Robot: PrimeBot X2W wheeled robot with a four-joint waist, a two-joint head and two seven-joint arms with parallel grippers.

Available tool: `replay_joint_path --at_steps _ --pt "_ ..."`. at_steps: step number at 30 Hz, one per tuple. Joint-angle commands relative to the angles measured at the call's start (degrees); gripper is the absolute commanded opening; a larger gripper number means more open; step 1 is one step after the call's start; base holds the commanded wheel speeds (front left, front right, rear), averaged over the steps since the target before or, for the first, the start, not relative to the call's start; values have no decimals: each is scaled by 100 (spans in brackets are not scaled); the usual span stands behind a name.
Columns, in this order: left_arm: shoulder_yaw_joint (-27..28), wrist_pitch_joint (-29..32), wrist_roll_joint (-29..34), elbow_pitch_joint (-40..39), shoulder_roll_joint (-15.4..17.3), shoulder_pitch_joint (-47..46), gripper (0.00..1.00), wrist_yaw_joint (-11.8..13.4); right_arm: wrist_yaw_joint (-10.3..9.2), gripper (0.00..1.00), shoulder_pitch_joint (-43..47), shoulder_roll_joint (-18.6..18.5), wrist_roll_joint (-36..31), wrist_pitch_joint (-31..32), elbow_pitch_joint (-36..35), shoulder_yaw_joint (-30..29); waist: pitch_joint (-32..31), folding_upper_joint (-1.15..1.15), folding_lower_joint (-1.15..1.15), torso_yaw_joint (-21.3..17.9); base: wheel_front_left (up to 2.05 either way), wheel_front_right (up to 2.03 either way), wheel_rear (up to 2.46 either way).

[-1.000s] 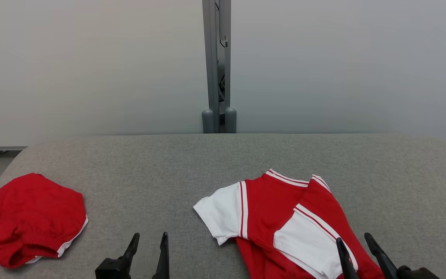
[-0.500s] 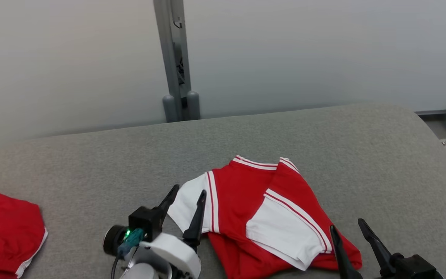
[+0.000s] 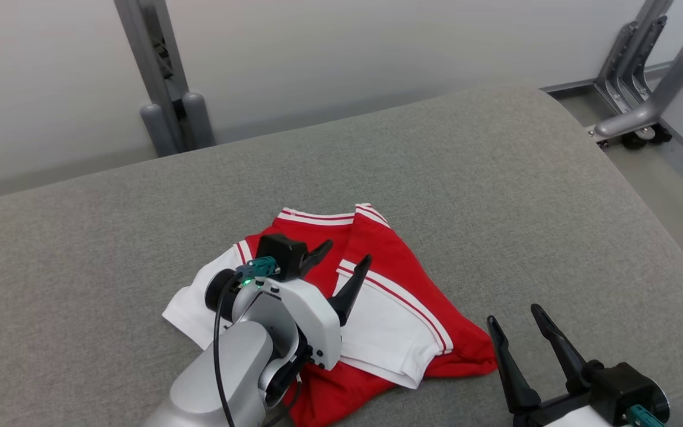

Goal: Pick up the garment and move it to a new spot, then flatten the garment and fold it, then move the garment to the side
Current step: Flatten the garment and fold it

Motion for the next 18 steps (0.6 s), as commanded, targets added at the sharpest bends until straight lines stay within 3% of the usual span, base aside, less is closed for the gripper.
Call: replay_joint_path --at_steps 1,10,18 --pt "-71 56 -61 54 34 -160 100 73 -2 100 -78 -22 25 -9 -37 18 254 0 0 -243 0 0 0" --pt "-747 779 -385 812 35 -858 100 753 -2 100 -272 -20 153 -9 -14 56 608 0 0 -599 0 0 0" --pt "-1052 677 -544 1250 33 -1027 100 987 -2 100 -256 -21 250 -9 5 82 707 0 0 -738 0 0 0"
